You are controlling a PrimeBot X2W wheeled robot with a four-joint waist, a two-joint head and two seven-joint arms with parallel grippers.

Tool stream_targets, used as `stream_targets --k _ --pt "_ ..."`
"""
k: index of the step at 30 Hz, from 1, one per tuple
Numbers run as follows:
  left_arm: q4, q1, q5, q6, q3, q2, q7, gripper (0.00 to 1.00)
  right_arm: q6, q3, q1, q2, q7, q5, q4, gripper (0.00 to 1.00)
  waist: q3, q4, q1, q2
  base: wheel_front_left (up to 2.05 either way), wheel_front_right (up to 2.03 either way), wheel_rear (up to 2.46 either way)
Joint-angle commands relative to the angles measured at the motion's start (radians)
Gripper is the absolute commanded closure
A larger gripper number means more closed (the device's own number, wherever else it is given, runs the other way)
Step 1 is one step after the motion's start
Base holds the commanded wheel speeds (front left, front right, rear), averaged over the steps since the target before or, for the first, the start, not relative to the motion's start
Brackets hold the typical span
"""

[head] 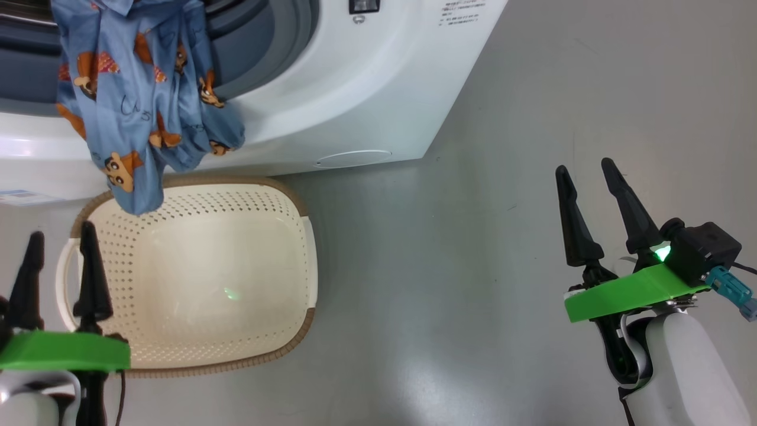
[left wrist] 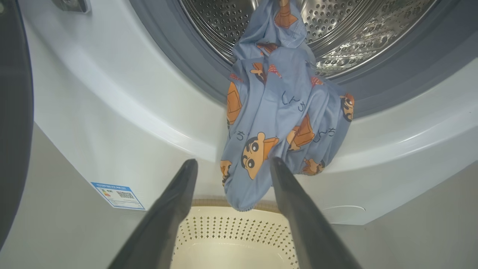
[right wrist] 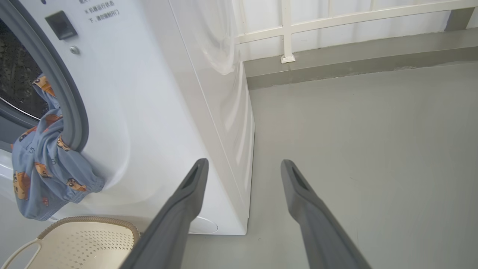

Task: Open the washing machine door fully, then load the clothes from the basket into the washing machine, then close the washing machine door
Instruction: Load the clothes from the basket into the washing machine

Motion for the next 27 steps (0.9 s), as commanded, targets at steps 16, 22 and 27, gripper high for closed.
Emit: stream_targets --k 16,22,27 --pt "-0.019 0.014 -0.034 -0.002 0.014 0.022 -0.006 0.00 0.002 0.013 0.021 0.005 -0.005 -0.012 -0.032 0.00 0.019 0.011 0.0000 0.0000 0.00 0.00 0.00" --pt "0.099 -0.074 -0.084 -0.002 -0.040 0.051 -0.006 0.00 0.002 0.013 0.010 0.008 -0.005 -0.014 -0.033 0.00 0.036 0.015 0.0000 0.0000 0.00 0.00 0.00" --pt "0.212 -0.169 -0.135 -0.002 -0.113 0.084 -0.006 0.00 0.002 0.020 -0.003 0.011 -0.005 -0.017 -0.035 0.00 0.056 0.009 0.0000 0.0000 0.00 0.00 0.00"
